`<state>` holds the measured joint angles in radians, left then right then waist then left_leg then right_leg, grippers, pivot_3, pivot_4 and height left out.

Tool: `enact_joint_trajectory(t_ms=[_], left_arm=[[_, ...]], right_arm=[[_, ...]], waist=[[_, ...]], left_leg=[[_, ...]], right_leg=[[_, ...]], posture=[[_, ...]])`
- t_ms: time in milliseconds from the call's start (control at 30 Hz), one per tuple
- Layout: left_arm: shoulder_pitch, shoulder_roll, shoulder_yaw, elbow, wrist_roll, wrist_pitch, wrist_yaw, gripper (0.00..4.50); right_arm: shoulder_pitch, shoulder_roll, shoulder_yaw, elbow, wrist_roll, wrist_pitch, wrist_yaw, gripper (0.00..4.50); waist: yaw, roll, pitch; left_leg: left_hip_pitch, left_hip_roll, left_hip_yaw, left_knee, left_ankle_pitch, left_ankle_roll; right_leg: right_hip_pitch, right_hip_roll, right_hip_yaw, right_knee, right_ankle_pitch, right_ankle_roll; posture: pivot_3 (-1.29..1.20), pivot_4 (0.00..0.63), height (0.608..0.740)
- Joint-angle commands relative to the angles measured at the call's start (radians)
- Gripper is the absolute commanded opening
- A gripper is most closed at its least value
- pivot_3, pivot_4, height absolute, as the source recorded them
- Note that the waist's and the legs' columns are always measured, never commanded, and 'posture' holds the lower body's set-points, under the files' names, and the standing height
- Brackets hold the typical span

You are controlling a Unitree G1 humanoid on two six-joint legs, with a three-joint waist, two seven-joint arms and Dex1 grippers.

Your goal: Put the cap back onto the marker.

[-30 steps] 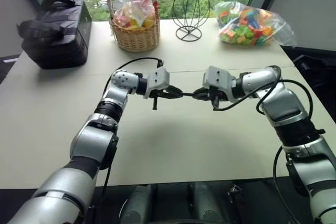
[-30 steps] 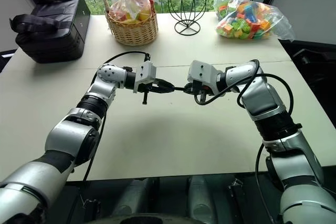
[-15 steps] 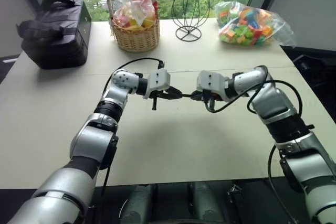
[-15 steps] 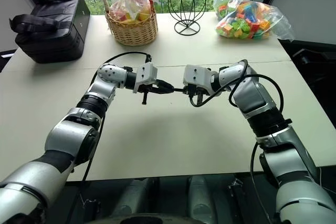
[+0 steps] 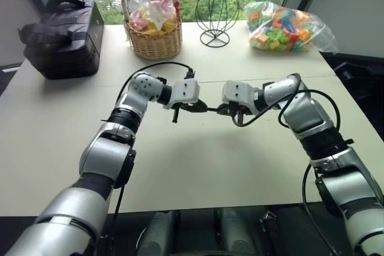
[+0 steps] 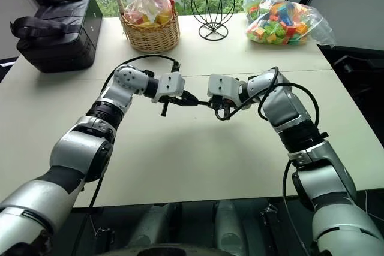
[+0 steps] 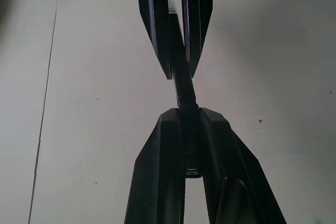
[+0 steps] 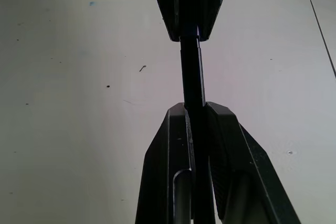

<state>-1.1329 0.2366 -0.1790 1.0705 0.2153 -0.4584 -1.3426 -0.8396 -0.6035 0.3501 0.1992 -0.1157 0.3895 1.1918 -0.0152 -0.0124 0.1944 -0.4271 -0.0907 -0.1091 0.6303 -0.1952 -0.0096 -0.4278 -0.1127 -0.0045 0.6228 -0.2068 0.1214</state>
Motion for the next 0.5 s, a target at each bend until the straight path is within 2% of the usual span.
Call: enact_joint_trajectory(t_ms=[33, 500], left_arm=[[0.001, -0.081, -0.099, 0.002, 0.042, -0.015, -0.020, 0.03], [0.015, -0.138, -0.124, -0.004, 0.093, -0.011, 0.069, 0.03]], right_arm=[[-0.139, 0.075, -0.037, -0.088, 0.037, -0.015, -0.039, 0.00], [-0.223, 0.202, -0.013, -0.043, -0.006, 0.137, -0.071, 0.00]], waist=[[0.000, 0.000, 0.000], [-0.002, 0.000, 0.000]], left_leg=[[0.000, 0.000, 0.000, 0.000, 0.000, 0.000], [0.000, 0.000, 0.000, 0.000, 0.000, 0.000]], right_leg=[[0.000, 0.000, 0.000, 0.000, 0.000, 0.000], [-0.002, 0.000, 0.000, 0.006, 0.000, 0.000]], posture=[[0.00, 0.150, 0.740], [0.00, 0.150, 0.740]])
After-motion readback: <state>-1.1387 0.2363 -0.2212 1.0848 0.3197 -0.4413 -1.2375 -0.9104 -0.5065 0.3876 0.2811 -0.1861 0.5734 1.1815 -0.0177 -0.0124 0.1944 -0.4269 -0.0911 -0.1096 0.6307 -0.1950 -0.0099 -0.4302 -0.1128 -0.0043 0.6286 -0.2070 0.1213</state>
